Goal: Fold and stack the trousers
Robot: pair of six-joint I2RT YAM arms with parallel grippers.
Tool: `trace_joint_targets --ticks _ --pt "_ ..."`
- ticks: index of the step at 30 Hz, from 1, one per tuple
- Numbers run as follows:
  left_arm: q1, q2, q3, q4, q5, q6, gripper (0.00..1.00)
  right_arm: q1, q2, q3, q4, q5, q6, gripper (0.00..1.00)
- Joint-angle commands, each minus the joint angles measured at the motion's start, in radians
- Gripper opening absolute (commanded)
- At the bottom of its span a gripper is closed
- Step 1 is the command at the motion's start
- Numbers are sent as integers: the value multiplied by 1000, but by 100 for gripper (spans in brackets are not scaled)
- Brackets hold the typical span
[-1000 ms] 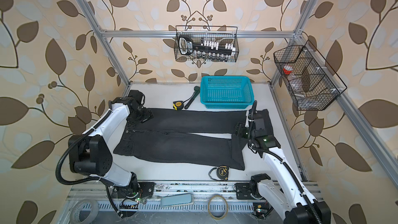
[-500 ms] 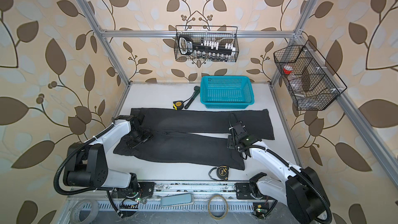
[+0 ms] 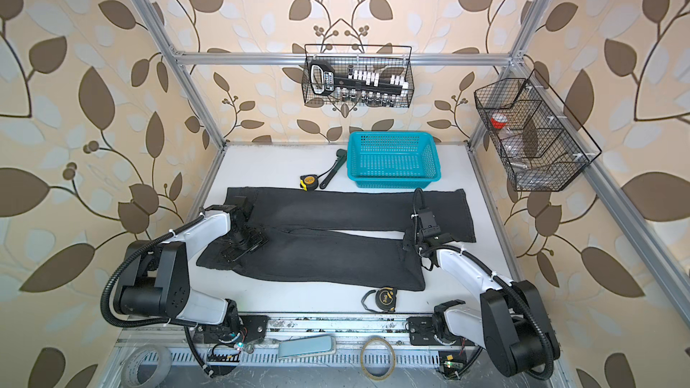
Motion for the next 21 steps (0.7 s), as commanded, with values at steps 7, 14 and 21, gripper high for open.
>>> trace_joint_targets --ticks 7,14,21 --pt "-1 48 10 1 -35 -25 89 -159 -275 -7 -185 111 72 14" --pt "5 86 30 6 -38 -31 89 -382 -525 -80 -318 221 335 14" --pt "10 104 49 14 -37 -25 89 -403 -593 -103 -486 405 511 13"
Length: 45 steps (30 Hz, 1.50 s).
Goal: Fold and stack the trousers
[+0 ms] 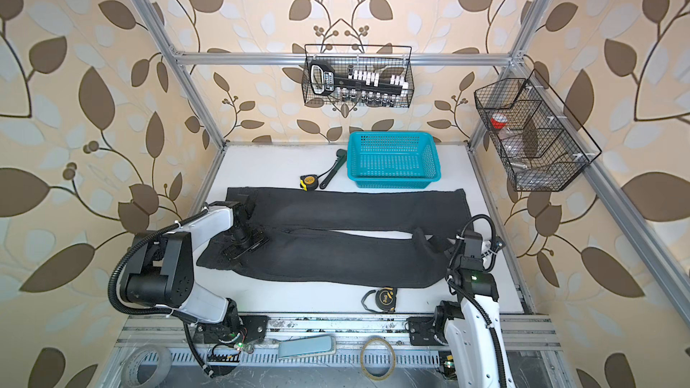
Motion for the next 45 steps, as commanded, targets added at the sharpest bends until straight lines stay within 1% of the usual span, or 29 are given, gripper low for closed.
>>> trace_joint_targets --ticks 1,3,5,6,8,10,13,15,17,18,19,21,22,23,24,27,29,30,33,37,40,45 --pt "9 42 7 41 -42 -21 89 2 23 14 -163 162 139 13" --pt "12 44 9 43 -41 -19 89 41 60 65 -221 228 175 16" --pt "11 49 18 43 -39 -16 89 77 116 104 -291 287 235 23" --pt "11 52 22 45 -39 -14 89 84 156 117 -316 307 260 28" --pt "12 62 36 46 -35 -10 89 76 232 138 -361 327 302 37" --pt "11 71 51 44 -33 -3 89 68 277 164 -380 330 314 42" --pt "12 71 71 34 -43 5 89 66 229 213 -382 376 296 54" --pt "12 64 80 30 -45 8 89 34 188 243 -354 365 225 61" --pt "12 62 92 26 -44 13 89 6 175 280 -343 342 177 64" --pt "12 62 98 22 -41 14 89 6 178 297 -326 329 150 64" --pt "12 63 103 19 -38 18 89 7 184 305 -279 288 104 64" --pt "12 59 111 17 -37 22 89 2 210 283 -135 132 -24 62" --pt "12 58 114 16 -35 24 89 1 237 276 -104 88 -39 62" --pt "12 60 120 14 -33 28 89 1 258 263 -52 41 -84 62" --pt "12 61 124 12 -30 32 89 -4 287 244 23 -44 -145 62" --pt "12 59 122 16 -27 39 89 -24 383 196 156 -150 -224 61" --pt "12 62 120 19 -21 45 89 -49 444 167 253 -252 -248 59" --pt "12 61 118 21 -21 47 89 -54 475 159 286 -279 -245 59" --pt "12 60 114 22 -22 48 89 -61 570 149 363 -311 -252 57" --pt "14 62 108 28 -22 52 89 -95 659 126 447 -340 -263 53" --pt "13 58 102 28 -20 50 89 -112 708 128 456 -338 -276 53" --pt "15 31 119 5 -27 58 89 -159 763 87 483 -340 -267 51"
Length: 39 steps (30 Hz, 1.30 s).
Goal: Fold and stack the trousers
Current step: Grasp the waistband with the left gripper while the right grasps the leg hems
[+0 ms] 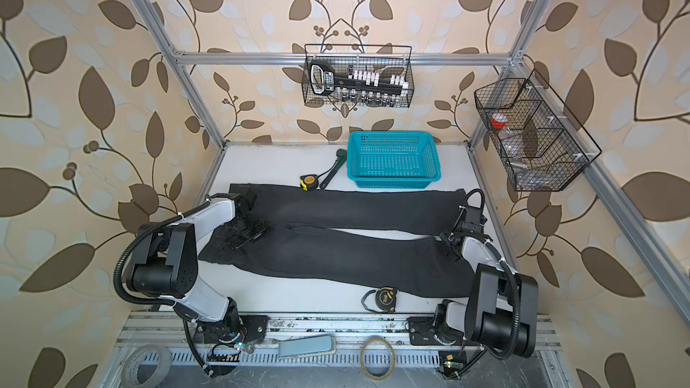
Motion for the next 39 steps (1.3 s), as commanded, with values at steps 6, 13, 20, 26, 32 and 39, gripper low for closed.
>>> trace_joint_targets --ticks 6,13,20,26,32,39 --pt "19 -82 70 -73 -50 34 89 -94 30 -11 -35 69 5 51" --pt "28 -140 108 -130 -107 57 90 -200 63 22 -18 75 -14 51" --pt "49 -223 76 -176 -171 33 91 -223 125 103 -1 67 -14 51" --pt "108 -281 -8 -187 -131 -88 91 -186 89 179 -49 23 -57 58" --pt "210 -287 -76 -201 -119 -240 91 -122 -51 259 -207 -15 -75 68" --pt "292 -249 -145 -152 -65 -309 88 -16 -253 190 -381 -10 56 79"
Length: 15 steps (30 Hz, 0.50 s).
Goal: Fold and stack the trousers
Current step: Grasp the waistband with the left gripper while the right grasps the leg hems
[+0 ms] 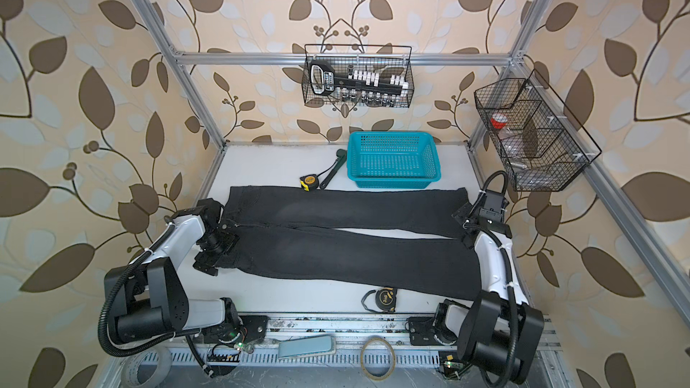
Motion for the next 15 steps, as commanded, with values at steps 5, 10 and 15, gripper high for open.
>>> trace_joint_targets --ticks 5,10,15 --pt "18 37 -52 41 33 -79 86 94 -179 -96 -204 2 156 82" --pt "19 93 -89 122 69 -58 85 118 -255 -155 -328 42 253 82" --pt "18 156 -111 174 77 -48 78 108 -292 -166 -492 141 379 86"
